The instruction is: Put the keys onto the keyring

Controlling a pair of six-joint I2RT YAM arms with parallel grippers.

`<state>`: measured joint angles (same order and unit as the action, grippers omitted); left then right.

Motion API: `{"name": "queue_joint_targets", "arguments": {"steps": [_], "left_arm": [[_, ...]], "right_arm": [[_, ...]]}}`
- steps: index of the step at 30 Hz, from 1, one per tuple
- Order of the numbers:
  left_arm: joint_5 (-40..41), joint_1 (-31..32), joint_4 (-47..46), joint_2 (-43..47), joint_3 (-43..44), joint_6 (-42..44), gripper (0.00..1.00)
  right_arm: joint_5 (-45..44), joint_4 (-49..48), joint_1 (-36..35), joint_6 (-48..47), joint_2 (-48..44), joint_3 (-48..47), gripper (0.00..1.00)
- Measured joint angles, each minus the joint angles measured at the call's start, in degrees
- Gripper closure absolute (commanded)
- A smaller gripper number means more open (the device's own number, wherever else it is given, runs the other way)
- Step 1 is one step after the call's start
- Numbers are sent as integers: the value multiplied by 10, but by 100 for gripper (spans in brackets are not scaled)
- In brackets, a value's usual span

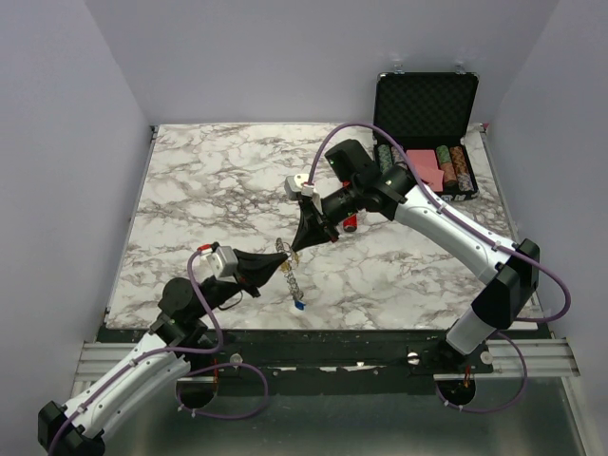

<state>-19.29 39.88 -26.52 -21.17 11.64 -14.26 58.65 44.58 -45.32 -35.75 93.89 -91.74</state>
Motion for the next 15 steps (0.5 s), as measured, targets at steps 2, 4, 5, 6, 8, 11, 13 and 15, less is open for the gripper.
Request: {"name": "queue_joint_targets", "arguments": {"steps": [2,4,5,6,8,11,13,15], "left_arm": [[7,0,5,11,0,-6,100],[14,0,12,23,0,-14,100],[17,0,16,30,0,-17,100],[20,0,21,37,0,-20,100],[22,0,30,51,-1,-23,100],[22,0,40,61,-1,-21,100],[21,0,50,63,-1,-11,100],[21,0,63,62,0,2,100]], "right_arm": [[-7,0,0,0,0,0,100],[-20,3,0,-1,0,-2,100],[-29,9,0,-3,0,-5,100],[-39,15,0,-3,0,-10,100],[-60,37,0,-16,0,-27,100],[-87,80,1,-44,3,-61,100],[-102,107,1,-65,3,-75,100],[-110,124,1,-79,3,-79,100]]}}
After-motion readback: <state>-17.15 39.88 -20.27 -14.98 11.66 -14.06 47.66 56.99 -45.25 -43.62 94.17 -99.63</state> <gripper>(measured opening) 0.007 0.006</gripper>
